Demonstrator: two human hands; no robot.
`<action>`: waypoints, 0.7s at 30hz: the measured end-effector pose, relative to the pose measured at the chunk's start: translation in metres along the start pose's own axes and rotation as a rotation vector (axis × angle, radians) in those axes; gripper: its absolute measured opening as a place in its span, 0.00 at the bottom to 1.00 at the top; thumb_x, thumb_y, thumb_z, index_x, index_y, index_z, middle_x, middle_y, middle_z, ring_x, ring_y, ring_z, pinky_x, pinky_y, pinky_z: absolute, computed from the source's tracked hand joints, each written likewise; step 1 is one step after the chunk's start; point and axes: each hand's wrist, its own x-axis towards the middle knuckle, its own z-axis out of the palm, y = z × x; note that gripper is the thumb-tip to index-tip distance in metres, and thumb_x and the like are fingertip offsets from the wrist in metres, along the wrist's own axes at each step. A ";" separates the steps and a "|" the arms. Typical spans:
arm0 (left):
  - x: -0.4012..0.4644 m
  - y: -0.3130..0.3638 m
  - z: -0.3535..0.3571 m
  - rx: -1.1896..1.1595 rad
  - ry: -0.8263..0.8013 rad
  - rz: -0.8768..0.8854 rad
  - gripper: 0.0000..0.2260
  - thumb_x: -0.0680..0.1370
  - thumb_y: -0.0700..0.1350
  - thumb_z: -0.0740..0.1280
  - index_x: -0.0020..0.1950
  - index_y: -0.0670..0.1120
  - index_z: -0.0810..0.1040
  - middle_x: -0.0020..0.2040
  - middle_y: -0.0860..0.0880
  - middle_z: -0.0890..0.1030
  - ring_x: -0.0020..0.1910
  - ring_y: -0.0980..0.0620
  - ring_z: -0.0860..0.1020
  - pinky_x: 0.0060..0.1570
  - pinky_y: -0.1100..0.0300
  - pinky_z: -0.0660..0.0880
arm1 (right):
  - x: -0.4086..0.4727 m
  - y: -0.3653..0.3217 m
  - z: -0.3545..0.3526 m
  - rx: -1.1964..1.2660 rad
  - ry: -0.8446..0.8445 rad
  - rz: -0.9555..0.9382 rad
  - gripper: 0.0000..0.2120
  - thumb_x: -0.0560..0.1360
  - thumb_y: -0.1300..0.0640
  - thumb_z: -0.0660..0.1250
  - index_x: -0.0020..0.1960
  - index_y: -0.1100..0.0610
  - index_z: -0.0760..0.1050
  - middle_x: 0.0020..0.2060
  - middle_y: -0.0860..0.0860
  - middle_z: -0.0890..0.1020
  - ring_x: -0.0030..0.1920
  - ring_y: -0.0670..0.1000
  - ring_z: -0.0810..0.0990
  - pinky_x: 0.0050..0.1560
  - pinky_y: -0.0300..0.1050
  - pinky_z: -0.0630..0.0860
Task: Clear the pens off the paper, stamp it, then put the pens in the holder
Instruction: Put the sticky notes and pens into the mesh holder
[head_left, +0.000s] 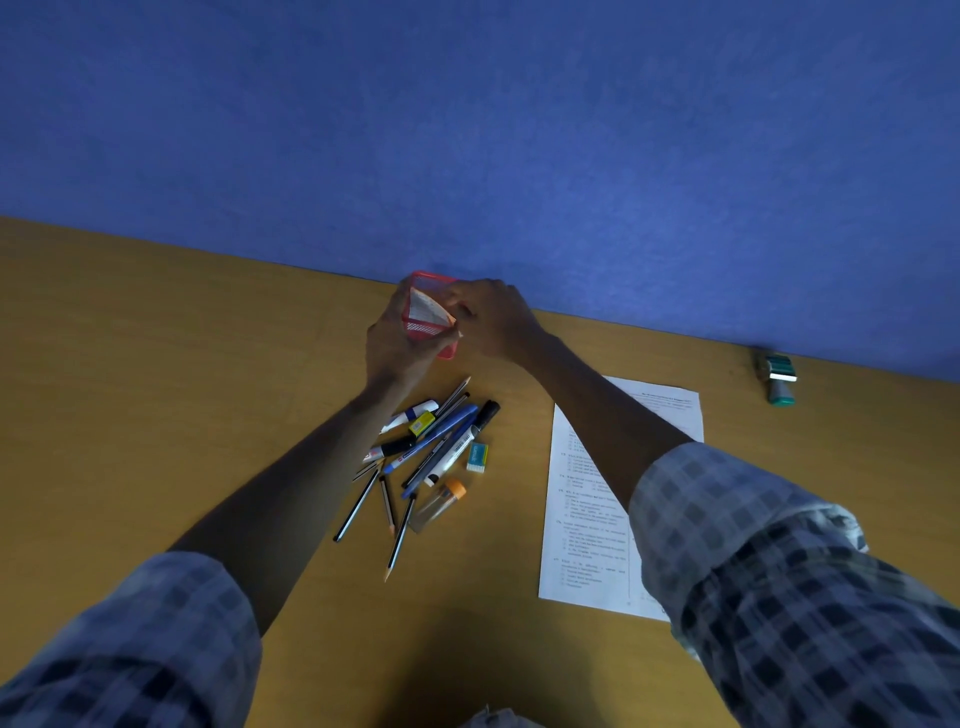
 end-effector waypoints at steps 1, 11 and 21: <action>0.000 0.000 0.000 0.003 -0.004 0.005 0.38 0.68 0.55 0.78 0.74 0.50 0.67 0.61 0.50 0.80 0.55 0.57 0.77 0.52 0.70 0.73 | 0.000 0.000 0.001 -0.010 -0.010 -0.005 0.15 0.80 0.60 0.59 0.64 0.55 0.77 0.58 0.52 0.83 0.55 0.54 0.82 0.56 0.49 0.78; -0.001 0.003 -0.001 0.023 0.035 0.057 0.30 0.72 0.54 0.74 0.71 0.47 0.71 0.58 0.48 0.82 0.50 0.60 0.76 0.40 0.85 0.67 | -0.002 -0.009 0.011 -0.088 -0.030 -0.030 0.17 0.81 0.57 0.58 0.69 0.53 0.71 0.60 0.54 0.80 0.60 0.56 0.79 0.62 0.51 0.73; -0.010 -0.002 -0.006 -0.027 0.024 -0.047 0.42 0.66 0.57 0.75 0.75 0.46 0.63 0.60 0.50 0.80 0.53 0.59 0.76 0.44 0.82 0.69 | -0.036 -0.019 0.015 0.010 0.238 -0.049 0.20 0.76 0.56 0.64 0.68 0.51 0.72 0.63 0.51 0.79 0.64 0.54 0.75 0.64 0.50 0.68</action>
